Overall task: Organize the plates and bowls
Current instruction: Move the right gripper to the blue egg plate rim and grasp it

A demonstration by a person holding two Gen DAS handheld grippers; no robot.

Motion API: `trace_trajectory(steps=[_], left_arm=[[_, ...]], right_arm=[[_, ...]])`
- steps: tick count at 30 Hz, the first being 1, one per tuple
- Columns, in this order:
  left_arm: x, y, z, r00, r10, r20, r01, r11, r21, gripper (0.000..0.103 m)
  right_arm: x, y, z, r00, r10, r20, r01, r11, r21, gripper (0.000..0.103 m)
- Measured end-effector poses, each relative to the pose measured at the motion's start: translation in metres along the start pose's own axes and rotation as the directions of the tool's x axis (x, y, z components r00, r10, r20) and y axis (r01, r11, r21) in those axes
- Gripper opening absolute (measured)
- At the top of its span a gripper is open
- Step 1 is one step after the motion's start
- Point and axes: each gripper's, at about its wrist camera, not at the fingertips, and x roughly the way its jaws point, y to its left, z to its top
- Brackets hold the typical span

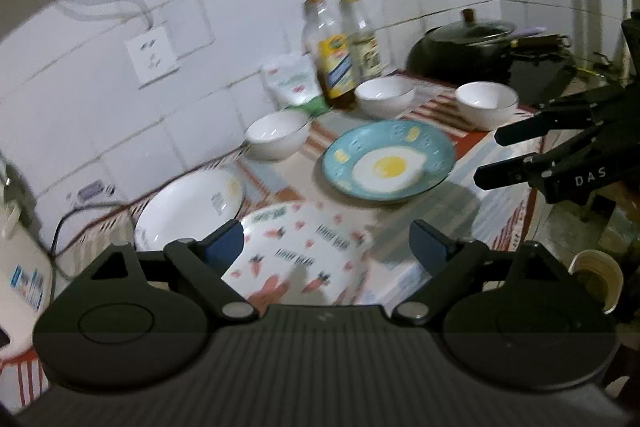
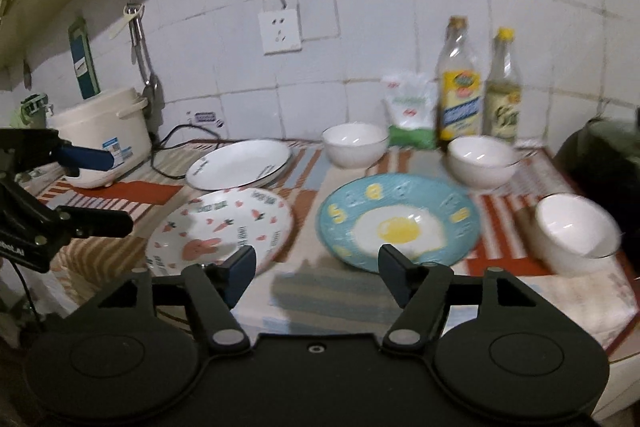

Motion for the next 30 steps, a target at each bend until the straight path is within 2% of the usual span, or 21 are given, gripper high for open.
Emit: trace_trajectory(steps=[2, 8, 12, 14, 16, 18, 23, 26, 28, 30], left_arm=[[0.001, -0.012, 0.005, 1.000, -0.003, 0.021, 0.003, 1.000, 0.021, 0.095], [0.015, -0.036, 0.019, 0.998, -0.039, 0.058, 0.036, 0.998, 0.052, 0.095], [0.027, -0.039, 0.029, 0.982, -0.168, 0.090, 0.169, 0.986, -0.002, 0.096], [0.035, -0.039, 0.034, 0.973, -0.205, 0.110, 0.210, 0.977, -0.038, 0.096], [0.047, -0.041, 0.040, 0.974, -0.206, 0.093, 0.212, 0.975, -0.060, 0.096], [0.058, -0.043, 0.044, 0.975, -0.206, 0.084, 0.211, 0.976, -0.062, 0.096], [0.096, -0.049, 0.051, 0.984, -0.178, 0.030, 0.179, 0.983, -0.047, 0.096], [0.127, -0.046, 0.056, 0.974, -0.219, -0.064, 0.212, 0.973, -0.095, 0.096], [0.144, -0.043, 0.056, 0.969, -0.233, -0.085, 0.223, 0.968, -0.114, 0.096], [0.159, -0.043, 0.055, 0.973, -0.207, -0.102, 0.196, 0.975, -0.106, 0.096]], right_arm=[[-0.010, -0.007, -0.003, 1.000, -0.014, 0.020, 0.014, 1.000, -0.009, 0.073], [-0.029, -0.026, -0.011, 0.996, -0.056, 0.070, 0.059, 0.997, -0.041, 0.074], [-0.033, -0.039, -0.016, 0.990, -0.077, 0.121, 0.085, 0.995, -0.058, 0.074], [-0.031, -0.044, -0.018, 0.985, -0.099, 0.140, 0.111, 0.991, -0.081, 0.074], [-0.026, -0.050, -0.019, 0.981, -0.107, 0.159, 0.126, 0.985, -0.115, 0.074], [-0.023, -0.059, -0.023, 0.979, -0.062, 0.194, 0.090, 0.986, -0.142, 0.074], [-0.002, -0.085, -0.025, 0.988, -0.050, 0.148, 0.059, 0.997, -0.056, 0.077], [0.015, -0.100, -0.029, 0.994, -0.024, 0.107, 0.021, 1.000, 0.023, 0.078], [0.027, -0.104, -0.032, 0.996, -0.040, 0.078, 0.037, 0.998, 0.042, 0.079], [0.040, -0.108, -0.034, 0.996, -0.060, 0.060, 0.057, 0.997, 0.051, 0.079]])
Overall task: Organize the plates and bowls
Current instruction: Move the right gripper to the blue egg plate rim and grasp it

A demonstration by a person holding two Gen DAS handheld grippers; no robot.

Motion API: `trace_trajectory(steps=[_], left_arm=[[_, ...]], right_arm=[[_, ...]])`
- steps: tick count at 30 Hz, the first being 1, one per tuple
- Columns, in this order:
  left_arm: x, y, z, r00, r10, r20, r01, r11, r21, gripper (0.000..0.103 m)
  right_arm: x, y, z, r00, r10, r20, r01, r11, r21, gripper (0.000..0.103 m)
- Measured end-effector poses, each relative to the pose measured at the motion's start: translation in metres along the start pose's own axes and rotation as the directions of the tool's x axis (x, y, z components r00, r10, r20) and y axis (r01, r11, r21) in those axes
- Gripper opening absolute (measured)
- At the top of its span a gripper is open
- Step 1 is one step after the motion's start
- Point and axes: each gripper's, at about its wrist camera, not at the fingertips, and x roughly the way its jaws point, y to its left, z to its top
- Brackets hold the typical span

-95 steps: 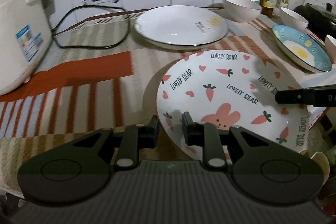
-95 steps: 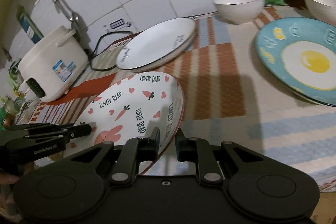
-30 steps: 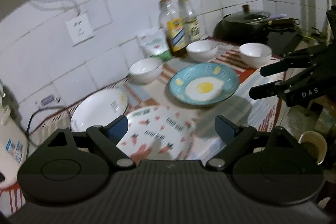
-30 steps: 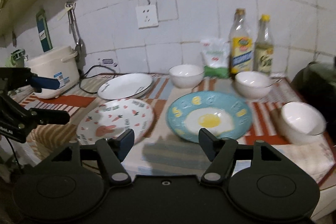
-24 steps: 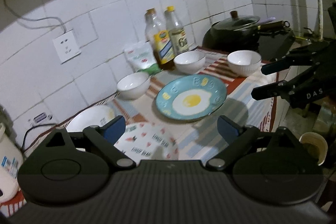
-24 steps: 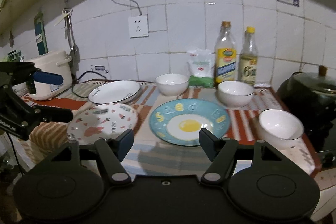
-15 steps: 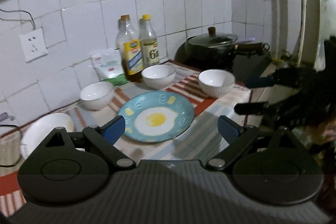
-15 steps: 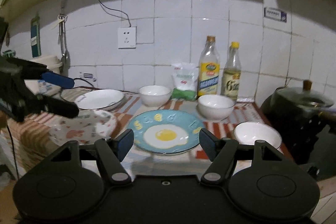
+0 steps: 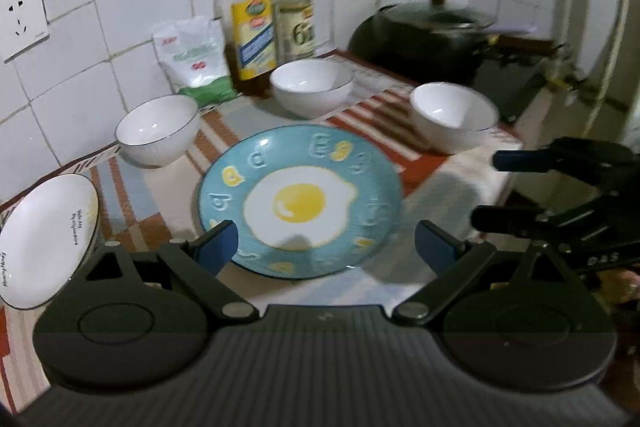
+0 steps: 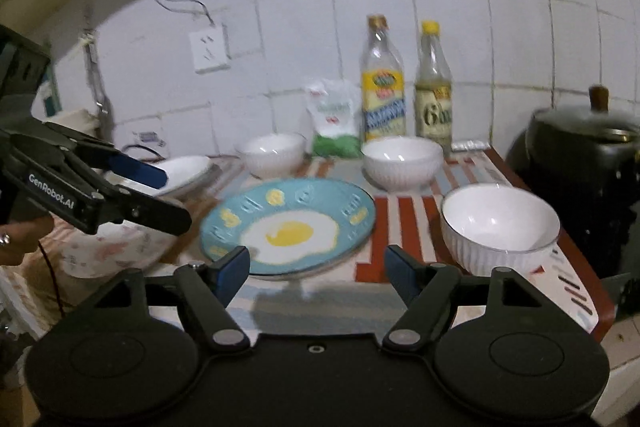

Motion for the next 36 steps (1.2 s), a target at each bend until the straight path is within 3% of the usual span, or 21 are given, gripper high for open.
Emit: trace_trajectory(steps=[5, 8, 11, 19, 22, 26, 30, 33, 36], left_arm=[[0.022, 0.004, 0.000, 0.996, 0.081, 0.042, -0.084, 0.993, 0.081, 0.094], [0.034, 0.020, 0.007, 0.996, 0.084, 0.012, -0.084, 0.996, 0.041, 0.089], [0.048, 0.041, 0.012, 0.997, 0.062, -0.045, -0.063, 0.998, -0.016, 0.066], [0.086, 0.069, 0.014, 0.985, 0.087, -0.150, -0.097, 0.994, -0.059, 0.057], [0.093, 0.076, 0.015, 0.984, 0.072, -0.165, -0.087, 0.992, -0.090, 0.052], [0.097, 0.081, 0.013, 0.982, 0.074, -0.176, -0.095, 0.989, -0.112, 0.037], [0.107, 0.090, 0.010, 0.972, 0.041, -0.230, -0.085, 0.980, -0.182, 0.035], [0.108, 0.088, 0.009, 0.975, 0.072, -0.212, -0.110, 0.978, -0.175, 0.035], [0.108, 0.082, 0.010, 0.975, 0.113, -0.189, -0.141, 0.980, -0.141, 0.025]], right_arm=[[0.026, -0.007, -0.003, 0.999, 0.015, -0.028, -0.013, 0.999, 0.045, 0.078], [0.042, -0.008, -0.004, 0.999, 0.014, -0.045, -0.010, 0.997, 0.071, 0.078], [0.056, -0.008, -0.006, 0.999, 0.007, -0.050, -0.003, 0.996, 0.086, 0.077], [0.082, -0.013, -0.009, 0.998, -0.017, -0.052, 0.023, 0.994, 0.105, 0.069], [0.089, -0.018, -0.010, 0.998, 0.010, -0.058, -0.001, 0.989, 0.147, 0.064], [0.095, -0.018, -0.011, 0.998, 0.024, -0.062, -0.014, 0.986, 0.164, 0.060], [0.099, -0.016, -0.008, 0.997, 0.024, -0.074, -0.011, 0.986, 0.165, 0.054], [0.104, -0.018, -0.005, 0.995, 0.014, -0.099, 0.004, 0.984, 0.179, 0.054], [0.110, -0.020, -0.001, 0.993, -0.012, -0.116, 0.034, 0.982, 0.188, 0.052]])
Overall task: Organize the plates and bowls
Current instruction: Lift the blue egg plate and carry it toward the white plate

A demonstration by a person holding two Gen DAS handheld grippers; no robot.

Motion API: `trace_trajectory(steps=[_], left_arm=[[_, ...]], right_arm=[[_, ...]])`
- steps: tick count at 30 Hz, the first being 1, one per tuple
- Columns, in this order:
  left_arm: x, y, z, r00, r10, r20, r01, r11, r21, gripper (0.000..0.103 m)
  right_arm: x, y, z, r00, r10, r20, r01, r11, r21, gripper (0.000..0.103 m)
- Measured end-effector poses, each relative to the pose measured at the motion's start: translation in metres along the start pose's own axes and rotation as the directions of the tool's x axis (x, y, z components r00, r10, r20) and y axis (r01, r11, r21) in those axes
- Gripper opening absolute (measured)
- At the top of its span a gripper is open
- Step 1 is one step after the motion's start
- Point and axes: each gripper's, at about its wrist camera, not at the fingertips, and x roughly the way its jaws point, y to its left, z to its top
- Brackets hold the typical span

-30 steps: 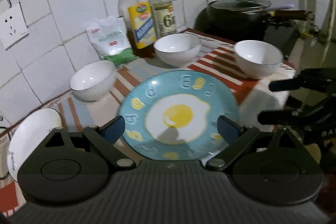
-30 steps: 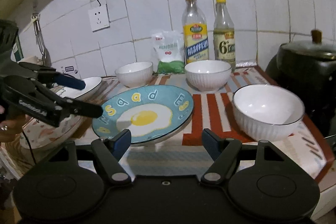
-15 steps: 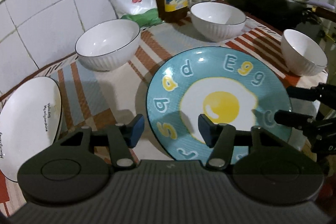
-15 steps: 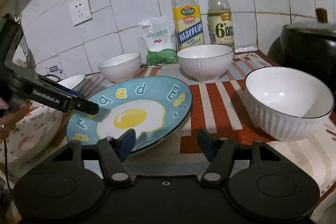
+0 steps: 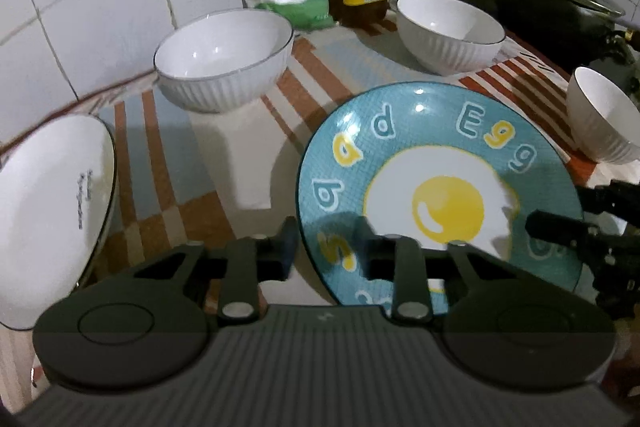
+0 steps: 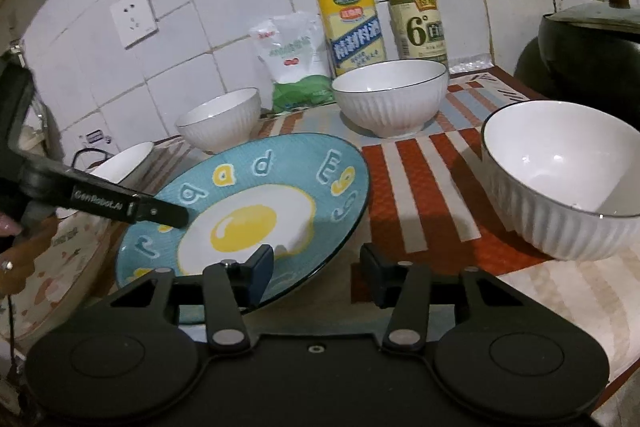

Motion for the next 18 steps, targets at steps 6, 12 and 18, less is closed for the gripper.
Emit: trace_trajectory(steps=[6, 12, 18], left_arm=[[-0.002, -0.007, -0.005, 0.998, 0.045, 0.042, -0.046, 0.999, 0.010, 0.024], [-0.013, -0.019, -0.010, 0.993, 0.080, 0.085, -0.084, 0.996, 0.038, 0.024], [-0.038, -0.026, -0.015, 0.994, 0.055, 0.093, -0.059, 0.998, 0.034, 0.024]], right_arm=[[0.006, -0.005, 0.005, 1.000, -0.004, -0.005, 0.004, 0.999, 0.053, 0.025], [-0.005, -0.001, 0.002, 0.999, -0.036, 0.026, 0.034, 0.996, 0.078, 0.023], [-0.031, 0.002, 0.007, 0.999, -0.033, 0.033, 0.030, 0.995, 0.097, 0.022]])
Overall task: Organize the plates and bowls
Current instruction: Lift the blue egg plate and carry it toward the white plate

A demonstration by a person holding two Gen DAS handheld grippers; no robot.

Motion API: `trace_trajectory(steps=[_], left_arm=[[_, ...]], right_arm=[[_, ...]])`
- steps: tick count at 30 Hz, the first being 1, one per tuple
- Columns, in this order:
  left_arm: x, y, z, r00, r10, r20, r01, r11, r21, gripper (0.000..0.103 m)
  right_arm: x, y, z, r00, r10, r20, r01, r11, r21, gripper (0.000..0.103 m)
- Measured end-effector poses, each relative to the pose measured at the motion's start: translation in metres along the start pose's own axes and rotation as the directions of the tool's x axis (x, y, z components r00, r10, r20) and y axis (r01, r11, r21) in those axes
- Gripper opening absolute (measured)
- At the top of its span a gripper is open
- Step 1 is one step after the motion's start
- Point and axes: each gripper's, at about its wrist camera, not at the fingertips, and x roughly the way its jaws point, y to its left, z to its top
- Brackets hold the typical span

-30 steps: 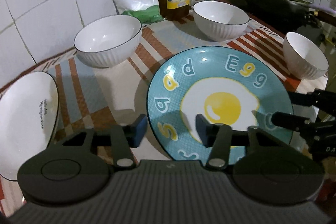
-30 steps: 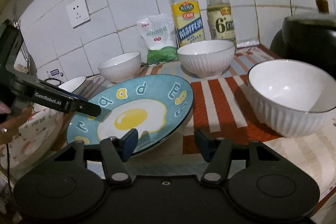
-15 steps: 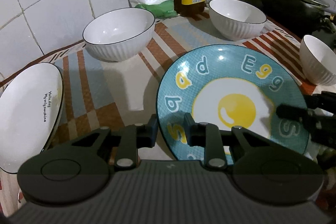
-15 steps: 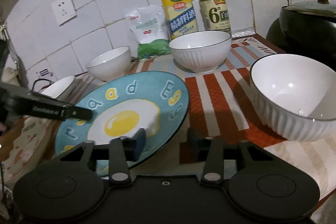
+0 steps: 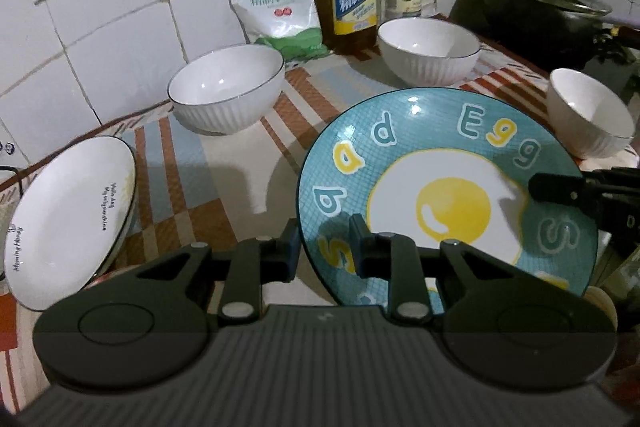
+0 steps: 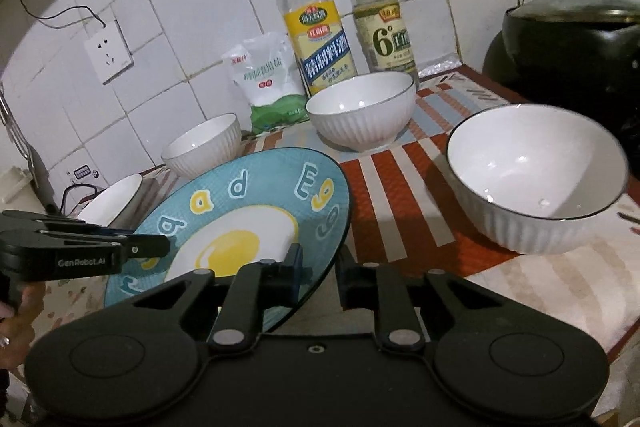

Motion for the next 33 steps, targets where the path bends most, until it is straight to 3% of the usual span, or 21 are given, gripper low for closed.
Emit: trace_trajectory(steps=[8, 17, 24, 33], left_arm=[[-0.050, 0.002, -0.012, 1.000, -0.011, 0.011, 0.011, 1.000, -0.014, 0.024], [-0.107, 0.035, -0.039, 1.000, 0.028, 0.008, -0.027, 0.998, -0.064, 0.024], [-0.134, 0.071, -0.068, 0.997, 0.075, 0.002, -0.074, 0.989, -0.127, 0.024], [-0.132, 0.114, -0.103, 0.993, 0.109, -0.041, -0.115, 0.971, -0.208, 0.024]], right_arm=[[-0.036, 0.027, 0.002, 1.000, 0.015, -0.011, -0.016, 0.999, -0.032, 0.022], [-0.056, 0.073, -0.005, 0.995, 0.099, -0.023, -0.101, 0.992, -0.082, 0.022], [-0.045, 0.114, -0.015, 0.984, 0.167, -0.054, -0.173, 0.977, -0.123, 0.022], [-0.014, 0.154, -0.029, 0.971, 0.204, -0.127, -0.223, 0.962, -0.157, 0.022]])
